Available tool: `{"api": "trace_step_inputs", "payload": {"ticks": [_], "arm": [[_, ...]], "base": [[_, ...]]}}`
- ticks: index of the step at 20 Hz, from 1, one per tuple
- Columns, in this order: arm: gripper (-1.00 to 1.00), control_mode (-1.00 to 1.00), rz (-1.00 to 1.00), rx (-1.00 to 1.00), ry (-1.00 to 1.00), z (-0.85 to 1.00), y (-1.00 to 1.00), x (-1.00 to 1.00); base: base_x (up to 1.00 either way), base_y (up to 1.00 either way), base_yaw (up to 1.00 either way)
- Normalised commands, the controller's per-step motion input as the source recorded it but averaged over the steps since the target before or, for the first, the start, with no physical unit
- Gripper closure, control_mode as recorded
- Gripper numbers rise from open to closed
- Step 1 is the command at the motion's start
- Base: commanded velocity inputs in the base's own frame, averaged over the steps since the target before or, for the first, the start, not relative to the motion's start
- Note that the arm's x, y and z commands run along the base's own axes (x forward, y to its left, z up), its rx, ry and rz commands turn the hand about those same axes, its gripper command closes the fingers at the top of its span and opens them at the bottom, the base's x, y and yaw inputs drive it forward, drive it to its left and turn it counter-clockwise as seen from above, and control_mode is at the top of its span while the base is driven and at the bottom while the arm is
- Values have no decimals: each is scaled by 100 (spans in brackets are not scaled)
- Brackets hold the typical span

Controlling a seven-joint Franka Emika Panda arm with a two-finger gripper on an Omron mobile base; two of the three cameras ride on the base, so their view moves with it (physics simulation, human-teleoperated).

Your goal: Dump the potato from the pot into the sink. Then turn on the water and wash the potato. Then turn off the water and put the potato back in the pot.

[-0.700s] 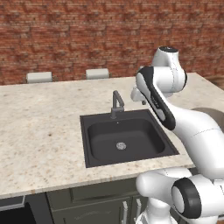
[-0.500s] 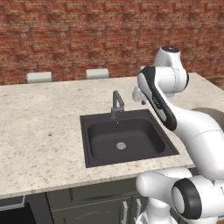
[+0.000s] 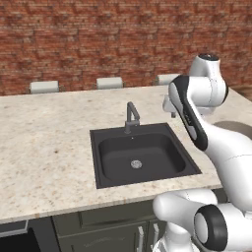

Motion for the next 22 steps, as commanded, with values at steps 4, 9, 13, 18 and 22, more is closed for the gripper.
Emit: {"api": "trace_step_inputs", "payload": {"ticks": [4, 9, 13, 18, 22], "arm": [[-100, -100, -34, 6, 3, -2, -54, -27], [-100, -100, -31, 7, 2, -5, -55, -30], [-100, -100, -26, 8, 2, -7, -56, -30], [-100, -100, -22, 7, 2, -10, -50, -21], [-100, -100, -21, 5, 2, -13, -50, -19]], "base": [[0, 0, 0], [0, 0, 0], [0, 0, 0], [0, 0, 0], [0, 0, 0]]}}
